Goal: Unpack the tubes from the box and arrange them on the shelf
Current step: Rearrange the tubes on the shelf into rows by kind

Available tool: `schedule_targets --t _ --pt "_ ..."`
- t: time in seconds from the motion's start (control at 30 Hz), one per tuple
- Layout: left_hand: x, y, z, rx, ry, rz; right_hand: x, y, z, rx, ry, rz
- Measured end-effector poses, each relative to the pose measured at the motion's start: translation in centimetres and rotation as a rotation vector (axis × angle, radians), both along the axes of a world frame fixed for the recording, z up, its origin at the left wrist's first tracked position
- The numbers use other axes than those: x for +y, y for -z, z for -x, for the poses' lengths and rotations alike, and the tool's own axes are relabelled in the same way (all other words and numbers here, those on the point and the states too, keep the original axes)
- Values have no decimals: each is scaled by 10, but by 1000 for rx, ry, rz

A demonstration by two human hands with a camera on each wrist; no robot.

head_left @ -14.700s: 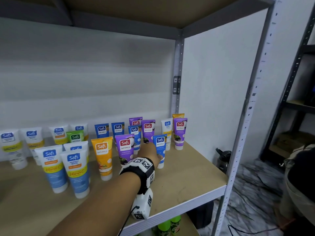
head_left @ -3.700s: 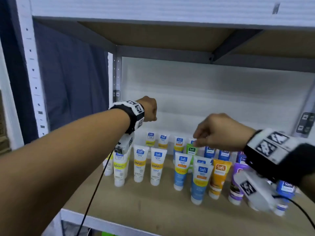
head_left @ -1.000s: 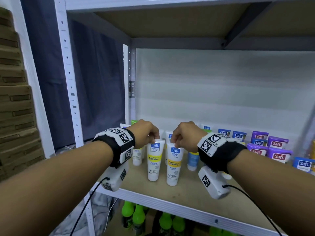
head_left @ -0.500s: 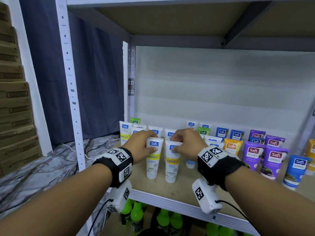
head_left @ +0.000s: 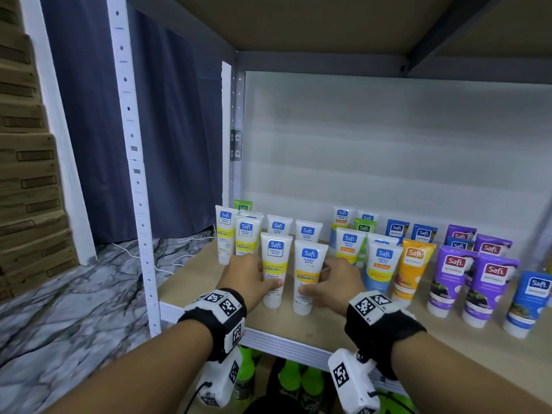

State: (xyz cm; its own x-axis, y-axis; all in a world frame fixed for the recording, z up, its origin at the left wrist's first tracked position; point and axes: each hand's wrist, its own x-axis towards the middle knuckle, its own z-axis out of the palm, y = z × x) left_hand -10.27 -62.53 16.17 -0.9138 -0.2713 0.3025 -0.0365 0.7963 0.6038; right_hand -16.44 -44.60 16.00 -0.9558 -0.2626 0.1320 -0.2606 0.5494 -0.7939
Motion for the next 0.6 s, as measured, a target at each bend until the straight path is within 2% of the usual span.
schedule_targets --t 0.17,0.6 --pt "-7 -1 -3 21 -2 84 -11 2 1 10 -17 18" --pt "-67 4 -6 -31 -132 87 -66 5 3 54 -77 13"
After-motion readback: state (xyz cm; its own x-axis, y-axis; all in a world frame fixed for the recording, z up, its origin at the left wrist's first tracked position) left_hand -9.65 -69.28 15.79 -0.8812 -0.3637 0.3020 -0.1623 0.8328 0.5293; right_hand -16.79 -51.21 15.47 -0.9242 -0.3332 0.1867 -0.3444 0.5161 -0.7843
